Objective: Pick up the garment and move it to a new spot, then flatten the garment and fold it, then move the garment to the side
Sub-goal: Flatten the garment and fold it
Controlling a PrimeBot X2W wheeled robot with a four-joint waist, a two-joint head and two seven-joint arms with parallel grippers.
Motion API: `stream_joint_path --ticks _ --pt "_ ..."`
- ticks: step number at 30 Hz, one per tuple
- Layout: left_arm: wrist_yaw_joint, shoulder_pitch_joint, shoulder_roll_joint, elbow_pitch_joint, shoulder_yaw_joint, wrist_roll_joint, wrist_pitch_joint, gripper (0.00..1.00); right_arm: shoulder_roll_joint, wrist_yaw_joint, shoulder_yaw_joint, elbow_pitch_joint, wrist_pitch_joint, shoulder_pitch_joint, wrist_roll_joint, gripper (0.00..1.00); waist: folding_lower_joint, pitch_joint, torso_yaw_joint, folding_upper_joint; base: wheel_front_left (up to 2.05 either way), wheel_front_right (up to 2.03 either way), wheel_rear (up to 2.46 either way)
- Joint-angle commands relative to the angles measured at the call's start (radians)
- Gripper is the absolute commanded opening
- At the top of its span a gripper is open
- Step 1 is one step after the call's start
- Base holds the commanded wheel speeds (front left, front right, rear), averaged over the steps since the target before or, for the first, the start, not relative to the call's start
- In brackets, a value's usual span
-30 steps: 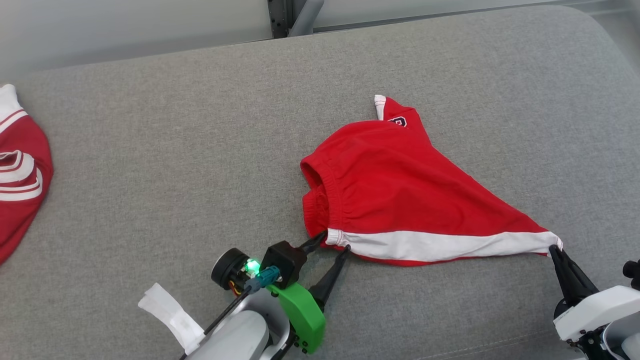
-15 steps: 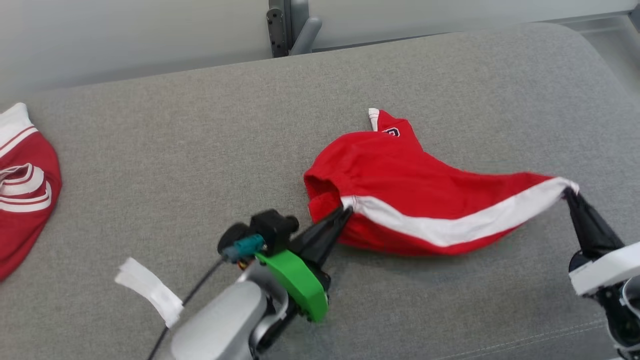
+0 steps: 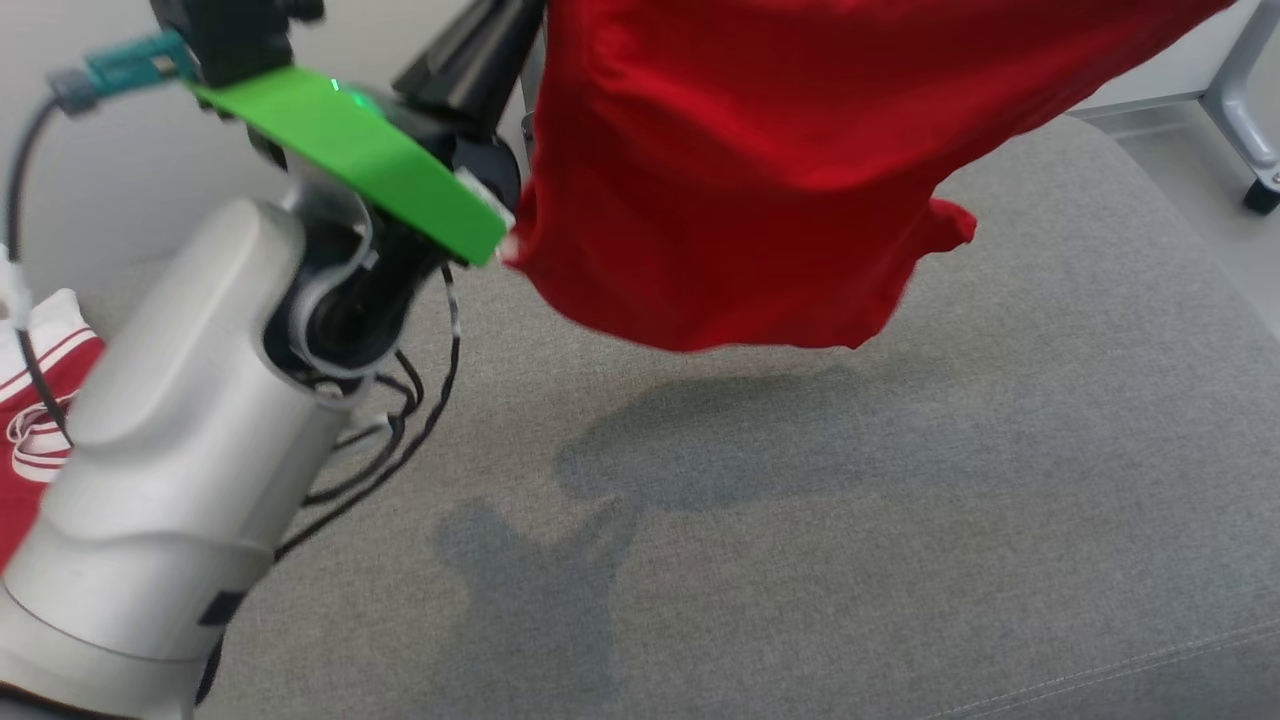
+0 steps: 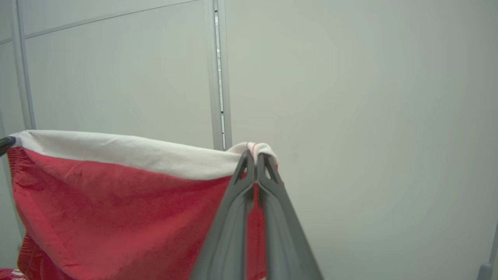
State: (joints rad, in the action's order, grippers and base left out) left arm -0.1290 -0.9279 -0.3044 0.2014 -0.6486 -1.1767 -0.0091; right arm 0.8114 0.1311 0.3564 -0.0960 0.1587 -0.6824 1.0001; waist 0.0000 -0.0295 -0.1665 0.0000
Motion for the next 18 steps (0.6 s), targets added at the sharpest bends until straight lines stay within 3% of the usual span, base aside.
stream_joint_path --ticks 1,9,14,18 --pt "-0.003 -0.066 -0.01 -0.021 0.024 -0.028 0.017 0.0 0.019 -0.001 -0.01 0.004 0.0 -0.062 0.008 0.0 0.0 0.025 -0.001 0.0 0.0 0.0 0.0" --pt "0.002 -0.155 -0.032 0.032 0.017 -0.053 0.106 0.0 0.028 0.0 0.079 -0.027 -0.06 -0.196 0.008 0.0 0.0 0.031 -0.005 0.0 0.0 0.0 0.0" --pt "0.007 -0.182 -0.031 0.106 0.006 -0.081 0.173 0.0 -0.016 0.0 0.14 -0.11 -0.088 -0.276 0.014 0.0 0.0 -0.022 -0.019 0.0 0.0 0.0 0.0" --pt "0.005 -0.257 -0.033 0.171 -0.007 -0.066 0.213 0.0 -0.093 0.0 0.186 -0.206 -0.118 -0.375 0.013 0.0 0.0 -0.138 -0.031 0.0 0.0 0.0 0.0"
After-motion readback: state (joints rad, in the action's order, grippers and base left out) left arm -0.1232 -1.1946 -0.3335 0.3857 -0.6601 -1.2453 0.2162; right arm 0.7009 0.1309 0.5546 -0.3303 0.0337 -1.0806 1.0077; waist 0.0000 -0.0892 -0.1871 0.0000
